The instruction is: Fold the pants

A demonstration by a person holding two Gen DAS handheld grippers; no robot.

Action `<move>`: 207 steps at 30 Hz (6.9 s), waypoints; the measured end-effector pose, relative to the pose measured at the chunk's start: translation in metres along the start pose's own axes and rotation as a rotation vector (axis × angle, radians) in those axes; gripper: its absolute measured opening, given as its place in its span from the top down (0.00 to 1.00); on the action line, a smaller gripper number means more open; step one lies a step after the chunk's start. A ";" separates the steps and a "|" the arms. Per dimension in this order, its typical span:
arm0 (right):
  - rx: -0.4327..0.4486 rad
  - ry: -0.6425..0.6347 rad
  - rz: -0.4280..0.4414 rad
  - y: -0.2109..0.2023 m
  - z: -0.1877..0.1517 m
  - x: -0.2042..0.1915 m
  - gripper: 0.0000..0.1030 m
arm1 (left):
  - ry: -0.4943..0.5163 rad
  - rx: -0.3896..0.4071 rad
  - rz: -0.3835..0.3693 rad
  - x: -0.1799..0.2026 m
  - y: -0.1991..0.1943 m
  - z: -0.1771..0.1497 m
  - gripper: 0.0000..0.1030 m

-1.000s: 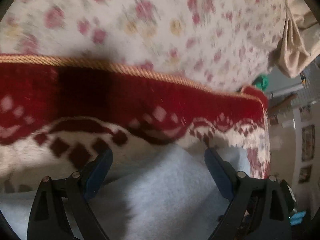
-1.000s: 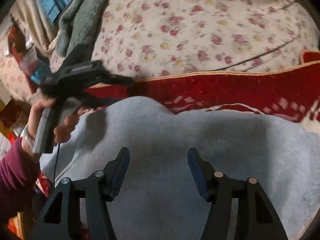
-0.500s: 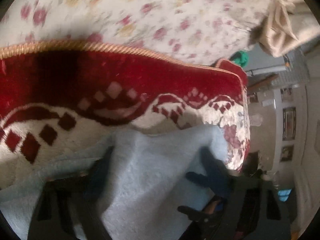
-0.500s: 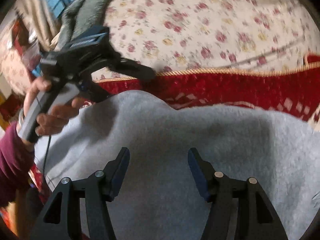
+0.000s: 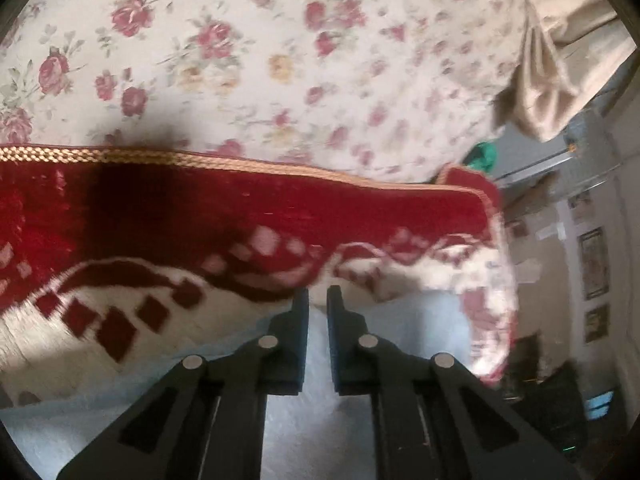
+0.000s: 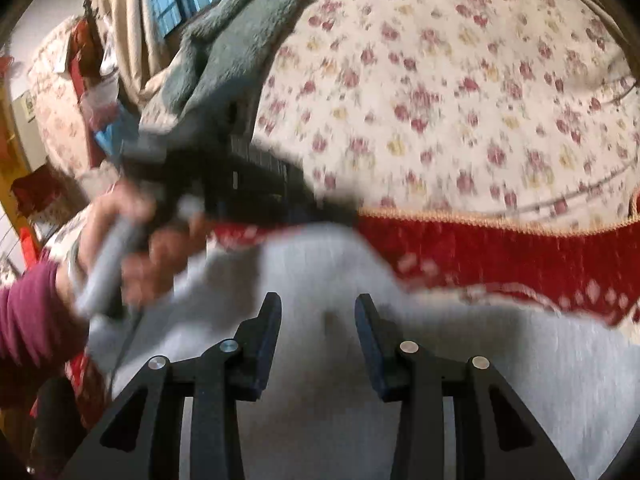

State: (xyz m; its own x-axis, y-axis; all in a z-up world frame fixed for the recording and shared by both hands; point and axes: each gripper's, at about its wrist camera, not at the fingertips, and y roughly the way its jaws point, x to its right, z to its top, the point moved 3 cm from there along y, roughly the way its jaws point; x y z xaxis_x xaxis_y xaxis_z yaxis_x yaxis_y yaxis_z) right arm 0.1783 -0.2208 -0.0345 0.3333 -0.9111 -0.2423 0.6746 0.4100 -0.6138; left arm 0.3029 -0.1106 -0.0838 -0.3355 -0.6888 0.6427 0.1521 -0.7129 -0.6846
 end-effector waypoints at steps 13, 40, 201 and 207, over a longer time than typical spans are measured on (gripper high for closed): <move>-0.310 0.134 0.112 0.053 -0.016 0.021 0.59 | 0.018 -0.026 0.018 -0.006 -0.014 0.002 0.27; -0.255 0.152 0.154 0.023 -0.055 0.019 0.58 | -0.060 -0.356 -0.120 0.012 0.053 -0.019 0.10; -0.798 -0.824 0.894 0.275 -0.031 -0.448 0.60 | -0.732 0.681 0.345 -0.246 -0.292 -0.308 0.62; -0.714 -0.819 0.875 0.249 -0.026 -0.447 0.69 | -0.677 0.701 0.338 -0.235 -0.297 -0.303 0.74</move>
State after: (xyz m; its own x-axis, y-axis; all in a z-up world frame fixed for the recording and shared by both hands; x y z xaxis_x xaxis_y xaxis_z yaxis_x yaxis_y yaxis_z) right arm 0.1806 0.2878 -0.0986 0.9202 0.0116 -0.3912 -0.3459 0.4917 -0.7991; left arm 0.0548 0.3033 -0.1359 0.3860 -0.6427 0.6618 0.7221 -0.2359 -0.6503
